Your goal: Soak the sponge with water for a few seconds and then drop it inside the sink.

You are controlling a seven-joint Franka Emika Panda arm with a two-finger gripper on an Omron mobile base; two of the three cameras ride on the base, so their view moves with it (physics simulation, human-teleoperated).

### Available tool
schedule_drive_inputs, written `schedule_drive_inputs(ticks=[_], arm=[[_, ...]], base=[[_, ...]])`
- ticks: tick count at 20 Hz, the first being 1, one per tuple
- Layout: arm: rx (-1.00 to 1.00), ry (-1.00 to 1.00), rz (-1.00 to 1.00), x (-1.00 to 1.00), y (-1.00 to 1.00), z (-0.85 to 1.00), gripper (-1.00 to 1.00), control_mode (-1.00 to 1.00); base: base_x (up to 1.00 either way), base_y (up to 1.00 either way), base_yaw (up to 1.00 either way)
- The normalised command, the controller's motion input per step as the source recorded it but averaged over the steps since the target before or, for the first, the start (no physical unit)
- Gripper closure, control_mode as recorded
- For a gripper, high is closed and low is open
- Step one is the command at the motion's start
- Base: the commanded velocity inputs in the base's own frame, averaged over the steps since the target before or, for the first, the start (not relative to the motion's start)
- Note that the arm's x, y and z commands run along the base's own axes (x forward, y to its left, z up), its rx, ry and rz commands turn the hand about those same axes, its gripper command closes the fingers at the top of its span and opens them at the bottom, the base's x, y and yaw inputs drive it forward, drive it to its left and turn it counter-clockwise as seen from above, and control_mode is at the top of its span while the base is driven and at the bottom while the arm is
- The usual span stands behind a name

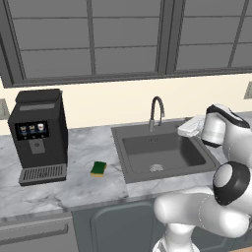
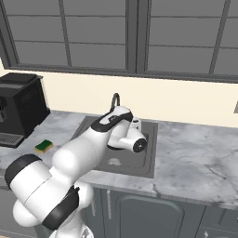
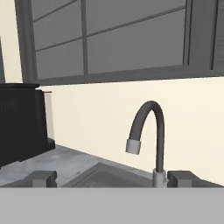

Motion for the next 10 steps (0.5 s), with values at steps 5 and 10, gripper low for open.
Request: schedule_drive_inputs(ticks=[5, 10], arm=[[0.00, 0.00, -0.02, 0.01, 0.27, -0.01, -1.00, -1.00], [0.00, 0.00, 0.00, 0.01, 0.21, -0.09, -1.00, -1.00]], base=[[0.00, 0.00, 0.00], [0.00, 0.00, 0.00]])
